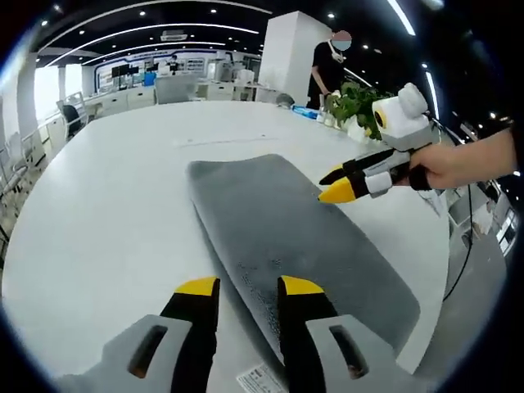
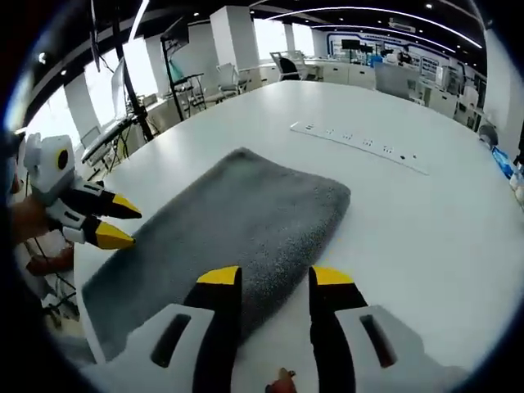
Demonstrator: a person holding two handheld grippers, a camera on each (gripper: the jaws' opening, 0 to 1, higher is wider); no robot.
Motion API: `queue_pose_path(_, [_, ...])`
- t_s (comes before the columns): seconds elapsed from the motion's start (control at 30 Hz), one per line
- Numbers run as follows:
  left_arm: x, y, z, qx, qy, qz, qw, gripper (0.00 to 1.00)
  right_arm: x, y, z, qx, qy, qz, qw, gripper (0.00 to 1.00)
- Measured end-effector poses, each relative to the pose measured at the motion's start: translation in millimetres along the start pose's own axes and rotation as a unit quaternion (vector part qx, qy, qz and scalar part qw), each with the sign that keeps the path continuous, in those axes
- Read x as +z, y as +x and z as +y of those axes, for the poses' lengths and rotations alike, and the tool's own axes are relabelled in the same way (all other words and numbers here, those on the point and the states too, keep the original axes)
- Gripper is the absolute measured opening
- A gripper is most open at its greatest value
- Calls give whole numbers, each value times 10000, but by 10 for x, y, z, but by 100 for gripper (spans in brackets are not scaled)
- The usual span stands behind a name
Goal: Fold the towel on the table until its edges align and the towel forms a compact rectangular stack.
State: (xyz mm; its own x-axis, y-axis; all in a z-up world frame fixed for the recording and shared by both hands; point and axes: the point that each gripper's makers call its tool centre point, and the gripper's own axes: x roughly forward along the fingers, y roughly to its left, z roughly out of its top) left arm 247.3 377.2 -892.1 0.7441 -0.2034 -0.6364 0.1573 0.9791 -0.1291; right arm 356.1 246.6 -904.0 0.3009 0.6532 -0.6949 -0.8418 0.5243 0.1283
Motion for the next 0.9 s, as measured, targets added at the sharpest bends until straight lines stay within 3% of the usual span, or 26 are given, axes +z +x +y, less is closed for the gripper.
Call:
queue_pose_path(0.23, [-52, 70, 116, 142, -204, -70, 9997, 28, -216, -5, 102, 9, 239, 50, 9997, 30])
queue_pose_path(0.53, [-107, 179, 133, 122, -466, -26, 9988, 25, -237, 12, 146, -39, 539, -109, 9985, 23])
queue_pose_path(0.73, [-123, 226, 111, 73, -719, -150, 9973, 21, -254, -9, 150, -109, 805, -247, 9964, 21])
queue_pose_path(0.9, [-110, 208, 91, 78, -669, -223, 9975, 20, -283, 0, 186, -60, 954, -448, 9944, 15])
